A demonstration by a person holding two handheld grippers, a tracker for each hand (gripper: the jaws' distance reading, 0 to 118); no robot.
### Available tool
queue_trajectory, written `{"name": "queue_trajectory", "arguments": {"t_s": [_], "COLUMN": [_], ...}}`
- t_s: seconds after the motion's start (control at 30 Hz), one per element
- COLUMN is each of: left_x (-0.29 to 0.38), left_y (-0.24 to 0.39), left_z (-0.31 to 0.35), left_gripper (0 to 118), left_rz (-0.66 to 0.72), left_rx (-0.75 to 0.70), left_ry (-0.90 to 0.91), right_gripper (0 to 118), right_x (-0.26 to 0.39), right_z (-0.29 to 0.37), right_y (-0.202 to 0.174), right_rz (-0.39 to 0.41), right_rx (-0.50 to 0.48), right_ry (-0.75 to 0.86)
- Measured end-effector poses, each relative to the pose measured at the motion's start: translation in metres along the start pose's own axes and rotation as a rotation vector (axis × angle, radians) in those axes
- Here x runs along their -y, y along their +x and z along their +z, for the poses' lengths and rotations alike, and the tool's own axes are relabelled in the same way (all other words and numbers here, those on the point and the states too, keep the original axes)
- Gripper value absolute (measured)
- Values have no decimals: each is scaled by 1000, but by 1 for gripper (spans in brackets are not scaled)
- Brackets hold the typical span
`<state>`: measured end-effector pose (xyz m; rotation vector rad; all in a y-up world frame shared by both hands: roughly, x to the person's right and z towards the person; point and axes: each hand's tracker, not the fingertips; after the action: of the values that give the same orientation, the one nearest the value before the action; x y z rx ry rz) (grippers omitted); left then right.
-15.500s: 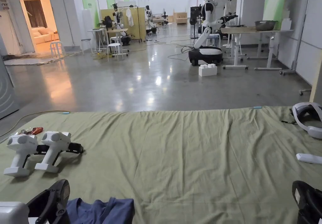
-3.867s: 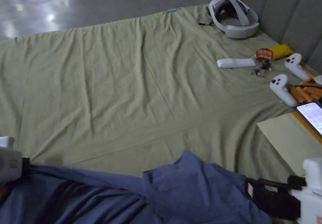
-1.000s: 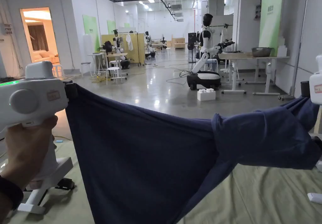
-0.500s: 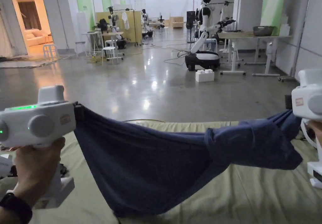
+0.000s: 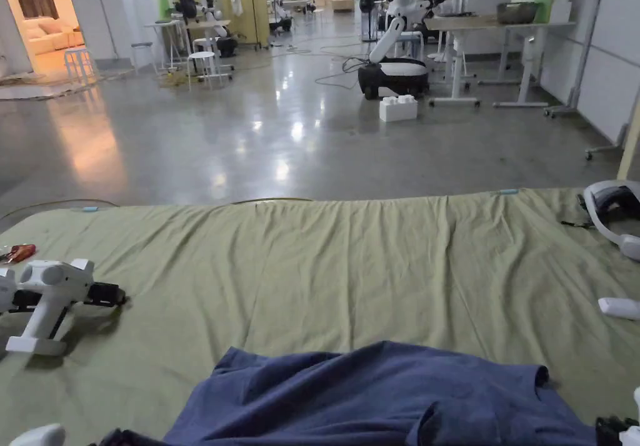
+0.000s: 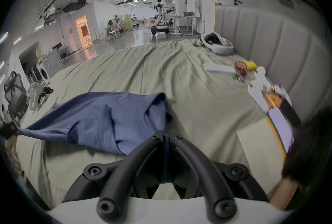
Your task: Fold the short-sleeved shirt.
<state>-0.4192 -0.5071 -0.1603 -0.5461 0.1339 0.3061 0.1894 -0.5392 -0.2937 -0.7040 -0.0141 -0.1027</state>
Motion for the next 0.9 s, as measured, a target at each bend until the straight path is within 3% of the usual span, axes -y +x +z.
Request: {"name": "queue_trajectory", "arguments": {"t_s": [0.2,0.33,0.47,0.67,0.7,0.73,0.77,0.8,0.83,0.9], "left_x": [61,98,112,123,124,123,121,118,112,95], "left_y": [-19,-25,-27,-36,-37,-38,-39,-40,-37,-27], "left_z": [73,105,125,116,114,113,112,116,121,134], "left_gripper": [7,7,7,11,27,58,92,94,94,94], "left_rz": [2,3,22,13,19,23,29,36,30,-45], "left_rx": [-20,-23,-31,-18,-17,-20,-20,-13,-12,-45], "left_ry": [-58,-107,-133,-153,-161,-166,-176,-159,-128,-46], "right_gripper": [7,6,7,7,13,30,72,94,100,99], "right_x": [74,114,133,138,139,139,139,138,135,124], "right_z": [86,129,148,141,139,139,140,142,146,162], "right_y": [35,43,50,51,51,51,54,56,56,51], "right_rz": [-48,-8,-59,-49,-42,-44,-59,-96,-116,-123], "right_rx": [-19,-1,20,6,7,8,4,-11,-24,-19], "right_ry": [-61,-93,-97,-116,-121,-129,-131,-133,-125,-44]}}
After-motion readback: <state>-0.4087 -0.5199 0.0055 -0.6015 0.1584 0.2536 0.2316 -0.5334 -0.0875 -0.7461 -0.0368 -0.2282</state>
